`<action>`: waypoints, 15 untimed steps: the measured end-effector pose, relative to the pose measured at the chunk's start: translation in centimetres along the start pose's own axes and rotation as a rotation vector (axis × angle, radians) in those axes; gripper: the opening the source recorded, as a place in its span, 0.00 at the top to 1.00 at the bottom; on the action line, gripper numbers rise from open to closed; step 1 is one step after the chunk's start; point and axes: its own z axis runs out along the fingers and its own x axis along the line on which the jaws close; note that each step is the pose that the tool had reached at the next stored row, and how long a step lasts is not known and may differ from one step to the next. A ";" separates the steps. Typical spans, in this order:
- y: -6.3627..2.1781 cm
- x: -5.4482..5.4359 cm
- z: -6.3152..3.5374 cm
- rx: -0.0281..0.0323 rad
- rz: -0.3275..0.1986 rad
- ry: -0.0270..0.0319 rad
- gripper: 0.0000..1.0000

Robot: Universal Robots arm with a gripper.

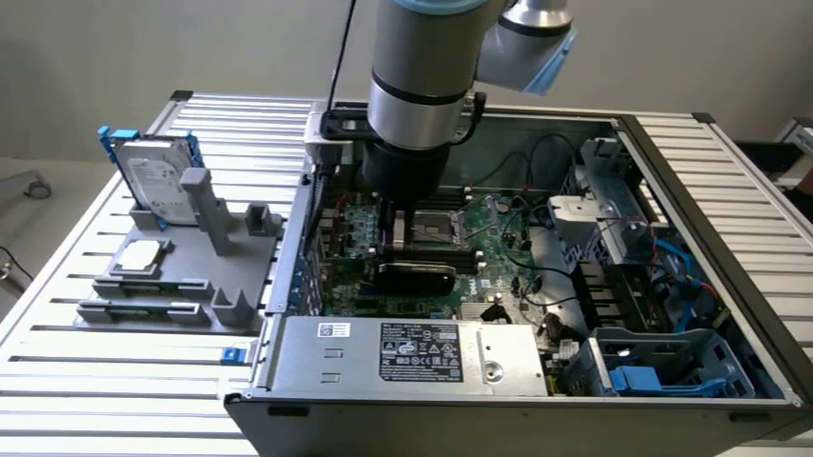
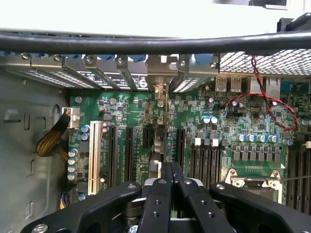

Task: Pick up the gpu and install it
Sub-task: 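Insert the gpu into the slot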

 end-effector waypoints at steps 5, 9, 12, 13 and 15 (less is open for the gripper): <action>0.52 0.0 -1.17 -0.0010 0.001 0.0003 0.87; 1.31 -0.1 -1.11 -0.0119 0.001 0.0000 0.87; 2.00 -0.1 -1.04 -0.0263 0.001 -0.0020 0.87; 2.23 -0.1 -1.04 -0.0332 0.001 -0.0030 0.87; 2.64 -0.1 -0.99 -0.0453 0.002 -0.0047 0.87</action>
